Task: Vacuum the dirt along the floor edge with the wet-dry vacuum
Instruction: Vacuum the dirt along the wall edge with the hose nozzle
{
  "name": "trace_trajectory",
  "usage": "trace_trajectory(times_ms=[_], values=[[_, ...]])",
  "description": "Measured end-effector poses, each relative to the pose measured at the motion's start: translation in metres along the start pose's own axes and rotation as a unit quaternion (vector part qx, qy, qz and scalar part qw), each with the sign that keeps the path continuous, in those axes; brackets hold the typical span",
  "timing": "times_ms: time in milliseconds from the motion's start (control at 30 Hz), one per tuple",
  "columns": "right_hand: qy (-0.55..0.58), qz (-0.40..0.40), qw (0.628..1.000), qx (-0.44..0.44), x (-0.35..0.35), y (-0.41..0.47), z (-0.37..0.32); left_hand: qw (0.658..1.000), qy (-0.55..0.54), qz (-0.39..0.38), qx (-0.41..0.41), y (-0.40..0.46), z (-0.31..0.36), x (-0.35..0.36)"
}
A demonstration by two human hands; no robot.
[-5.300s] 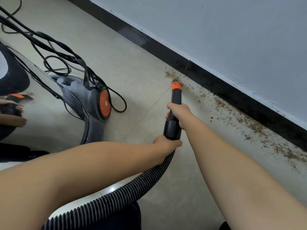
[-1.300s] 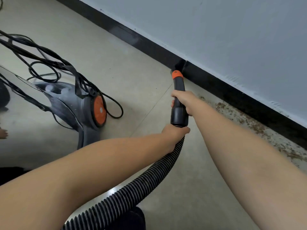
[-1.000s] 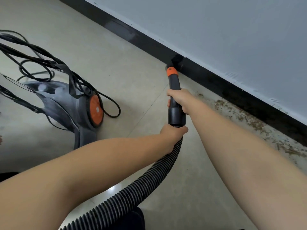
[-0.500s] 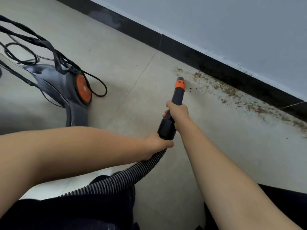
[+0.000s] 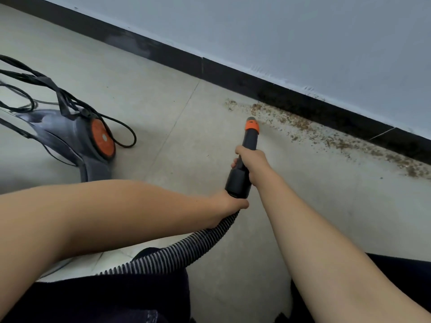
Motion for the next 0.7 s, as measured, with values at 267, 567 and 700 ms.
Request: trace_trajectory(times_ms=[267, 567, 700], values=[[-0.028, -0.086, 0.996, -0.014, 0.071, 0.019, -0.027, 0.995, -0.080, 0.057, -0.006, 0.000, 0.013, -0.055], [0.005, -0.002, 1.000, 0.018, 0.004, 0.014, -0.008, 1.000, 0.008, -0.012, -0.020, -0.002, 0.016, -0.009], [0.024, 0.051, 0.998, 0.027, -0.043, 0.010, 0.002, 0.998, 0.051, -0.044, -0.013, -0.003, 0.021, 0.025]])
Point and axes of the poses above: each hand's wrist, its own y-axis towards the middle knuckle, its own x-axis out of the palm, z = x × y, the point moved 10 cm from there along y, towards the middle knuckle, and after that the axes turned 13 degrees about -x, right-handed, at the moved point
